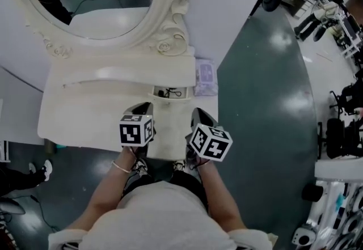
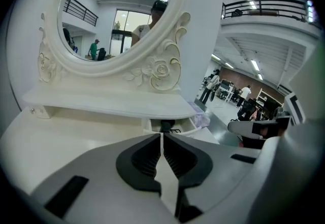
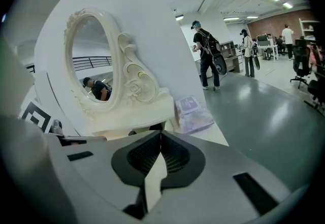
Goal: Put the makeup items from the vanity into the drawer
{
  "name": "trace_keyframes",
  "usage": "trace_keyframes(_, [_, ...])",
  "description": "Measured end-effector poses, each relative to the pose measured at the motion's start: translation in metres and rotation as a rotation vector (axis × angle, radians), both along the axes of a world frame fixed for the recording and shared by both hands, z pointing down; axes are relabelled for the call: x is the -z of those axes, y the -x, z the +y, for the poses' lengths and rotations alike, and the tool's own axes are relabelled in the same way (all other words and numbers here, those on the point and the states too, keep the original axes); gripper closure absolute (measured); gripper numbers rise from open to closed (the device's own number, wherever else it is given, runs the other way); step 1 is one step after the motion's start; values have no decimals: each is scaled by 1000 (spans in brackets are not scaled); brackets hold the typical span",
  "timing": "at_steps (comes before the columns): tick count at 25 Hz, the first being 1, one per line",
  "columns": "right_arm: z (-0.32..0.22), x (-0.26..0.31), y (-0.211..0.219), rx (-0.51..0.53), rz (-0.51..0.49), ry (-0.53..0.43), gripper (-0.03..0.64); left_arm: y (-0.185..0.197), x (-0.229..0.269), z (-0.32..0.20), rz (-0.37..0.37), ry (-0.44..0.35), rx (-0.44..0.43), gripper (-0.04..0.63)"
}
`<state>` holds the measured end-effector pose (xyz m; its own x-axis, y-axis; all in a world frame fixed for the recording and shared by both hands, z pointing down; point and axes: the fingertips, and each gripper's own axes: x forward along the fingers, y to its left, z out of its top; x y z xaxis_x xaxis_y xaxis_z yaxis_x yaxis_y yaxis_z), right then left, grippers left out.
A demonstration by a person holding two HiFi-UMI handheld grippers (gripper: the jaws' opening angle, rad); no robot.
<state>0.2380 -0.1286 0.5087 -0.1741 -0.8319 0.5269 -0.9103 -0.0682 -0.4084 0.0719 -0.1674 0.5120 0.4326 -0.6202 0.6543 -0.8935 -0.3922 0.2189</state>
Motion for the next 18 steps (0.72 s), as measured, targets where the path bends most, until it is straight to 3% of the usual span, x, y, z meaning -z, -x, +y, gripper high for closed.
trace_keyframes(18, [9,17,119,41,37,-30,598,135,11,12,5,-40,71,583])
